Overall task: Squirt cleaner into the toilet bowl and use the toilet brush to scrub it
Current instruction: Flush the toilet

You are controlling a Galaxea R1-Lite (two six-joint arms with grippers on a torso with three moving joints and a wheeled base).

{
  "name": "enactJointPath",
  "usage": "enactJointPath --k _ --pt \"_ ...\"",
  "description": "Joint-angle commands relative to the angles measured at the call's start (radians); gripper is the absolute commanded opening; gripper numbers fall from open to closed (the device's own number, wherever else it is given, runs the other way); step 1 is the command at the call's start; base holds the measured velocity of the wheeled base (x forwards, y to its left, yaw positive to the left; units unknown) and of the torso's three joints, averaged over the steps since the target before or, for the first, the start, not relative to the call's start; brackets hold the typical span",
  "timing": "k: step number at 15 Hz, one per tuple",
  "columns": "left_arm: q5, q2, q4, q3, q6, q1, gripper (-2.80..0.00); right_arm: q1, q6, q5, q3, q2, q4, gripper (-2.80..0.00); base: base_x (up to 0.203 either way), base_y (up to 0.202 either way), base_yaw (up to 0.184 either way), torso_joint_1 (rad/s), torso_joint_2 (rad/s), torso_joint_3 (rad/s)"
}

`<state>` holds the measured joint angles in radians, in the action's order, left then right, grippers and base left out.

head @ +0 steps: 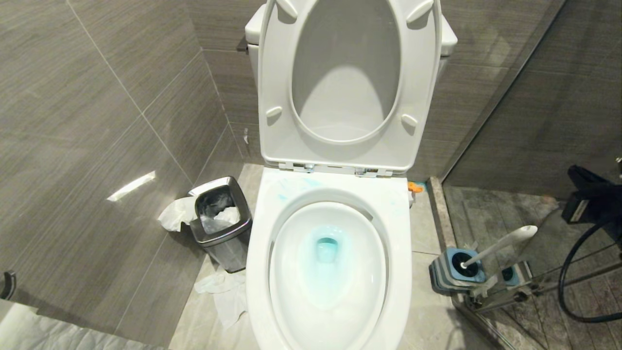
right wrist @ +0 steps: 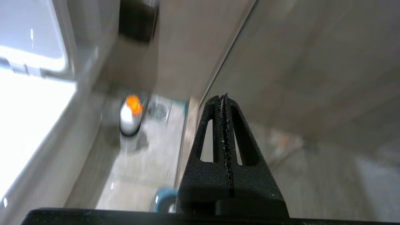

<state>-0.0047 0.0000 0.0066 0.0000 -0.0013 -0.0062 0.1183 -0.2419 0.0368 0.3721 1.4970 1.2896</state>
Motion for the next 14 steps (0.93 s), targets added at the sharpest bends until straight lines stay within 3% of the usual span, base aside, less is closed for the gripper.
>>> enactJointPath --k 1,3,10,14 --pt "0.000 0.002 0.000 0.002 0.000 0.000 -2.80 0.000 -0.003 -0.001 0.087 -0.177 -0.122 -2.80 0.000 0.000 0.000 0.000 0.00 0.000" --pt "0.000 0.002 0.000 0.002 0.000 0.000 -2.80 0.000 -0.003 -0.002 0.177 -0.271 -0.256 -2.80 0.000 0.000 0.000 0.000 0.00 0.000" --pt "0.000 0.002 0.000 0.002 0.000 0.000 -2.80 -0.001 -0.004 -0.021 0.511 -0.429 -0.925 -2.80 0.000 0.000 0.000 0.000 0.00 0.000" --pt "0.000 0.002 0.000 0.002 0.000 0.000 -2.80 0.000 -0.013 -0.028 0.532 -0.514 -1.346 -2.80 0.000 0.000 0.000 0.000 0.00 0.000"
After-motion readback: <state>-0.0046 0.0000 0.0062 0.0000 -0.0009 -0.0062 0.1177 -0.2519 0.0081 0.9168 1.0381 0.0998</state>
